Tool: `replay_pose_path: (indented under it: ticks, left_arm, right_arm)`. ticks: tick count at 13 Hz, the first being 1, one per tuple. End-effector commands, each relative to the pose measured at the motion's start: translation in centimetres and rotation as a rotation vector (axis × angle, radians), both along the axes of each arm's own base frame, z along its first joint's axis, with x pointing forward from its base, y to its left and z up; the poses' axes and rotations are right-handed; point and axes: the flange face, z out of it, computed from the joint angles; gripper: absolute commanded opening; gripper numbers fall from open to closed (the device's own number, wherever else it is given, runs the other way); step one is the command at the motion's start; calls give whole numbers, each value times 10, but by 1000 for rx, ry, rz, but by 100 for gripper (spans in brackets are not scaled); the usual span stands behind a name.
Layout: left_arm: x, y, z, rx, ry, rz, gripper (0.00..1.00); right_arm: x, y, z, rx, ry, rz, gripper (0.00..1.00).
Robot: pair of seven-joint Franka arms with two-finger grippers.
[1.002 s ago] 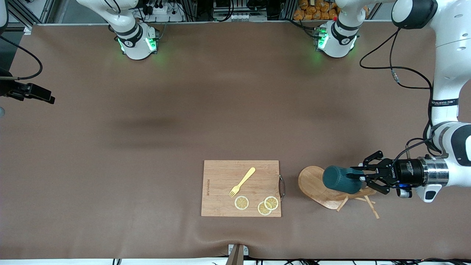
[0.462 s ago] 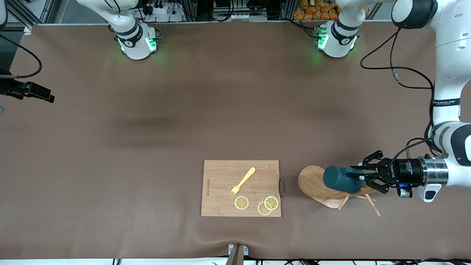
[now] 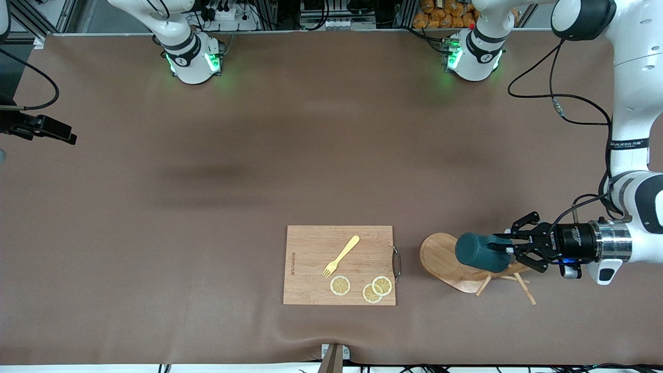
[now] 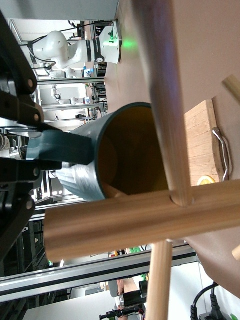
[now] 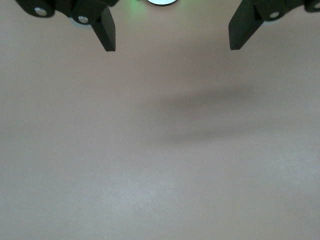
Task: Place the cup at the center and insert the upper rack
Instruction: 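Lower the mug onto the stand's peg with the left gripper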
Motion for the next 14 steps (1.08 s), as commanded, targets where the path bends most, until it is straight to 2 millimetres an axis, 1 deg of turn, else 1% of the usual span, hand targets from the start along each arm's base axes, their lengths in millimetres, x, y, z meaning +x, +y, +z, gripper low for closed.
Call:
replay_pose_path:
  ticks: [1,8,14]
  left_arm:
    - [-3,2,3,22,-9,-26,0]
    - [-1,5,12,26,-25,-22,0]
    - [0,9,11,24,-33,-13,0]
  right_arm:
    - [-6,4,6,-1,0,1,100]
    - [-6,7,5,0,3,5,100]
    - [-5,11,3,1,6,13,100]
